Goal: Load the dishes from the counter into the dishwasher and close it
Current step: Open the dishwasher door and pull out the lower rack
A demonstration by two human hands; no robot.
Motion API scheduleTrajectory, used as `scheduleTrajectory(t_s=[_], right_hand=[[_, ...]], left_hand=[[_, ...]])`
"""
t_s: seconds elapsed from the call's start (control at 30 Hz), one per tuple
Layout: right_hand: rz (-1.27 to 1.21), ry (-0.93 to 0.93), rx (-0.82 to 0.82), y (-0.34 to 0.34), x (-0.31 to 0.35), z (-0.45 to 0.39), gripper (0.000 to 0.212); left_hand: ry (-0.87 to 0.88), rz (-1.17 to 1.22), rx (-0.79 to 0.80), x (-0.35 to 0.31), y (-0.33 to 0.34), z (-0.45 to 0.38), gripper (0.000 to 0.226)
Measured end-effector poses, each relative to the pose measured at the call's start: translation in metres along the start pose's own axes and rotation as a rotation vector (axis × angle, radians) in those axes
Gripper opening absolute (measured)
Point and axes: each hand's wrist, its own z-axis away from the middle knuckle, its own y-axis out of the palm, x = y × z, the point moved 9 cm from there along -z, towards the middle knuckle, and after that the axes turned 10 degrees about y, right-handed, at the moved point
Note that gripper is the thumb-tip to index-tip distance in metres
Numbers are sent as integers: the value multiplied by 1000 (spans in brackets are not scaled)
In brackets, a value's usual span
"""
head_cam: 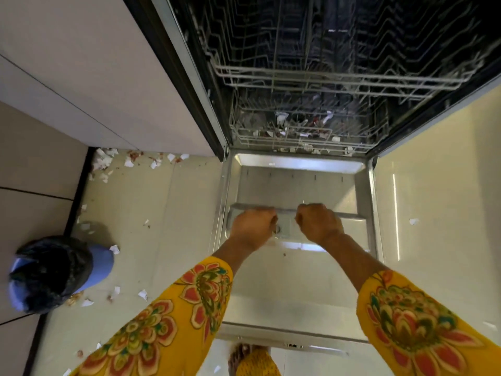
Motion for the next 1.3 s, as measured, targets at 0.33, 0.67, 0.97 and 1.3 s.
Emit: scheduleTrajectory(t_s=[0.33,0.67,0.97,1.3], right_hand=[[-91,-29,-614,-183,-15,-66,60],[5,69,-437,-190,-39,-101,73],[-70,107,-481,-188,-41,-76,58],[-95,110,-531,-155,-46,-22,47]], left_hand=[[117,-211,-360,-2,-158,-104,60],[-40,-220,-135,15,-173,-150,89],[13,-225,-137,8,-168,-133,78],[-4,-196,-16,-4,-126,-68,89]])
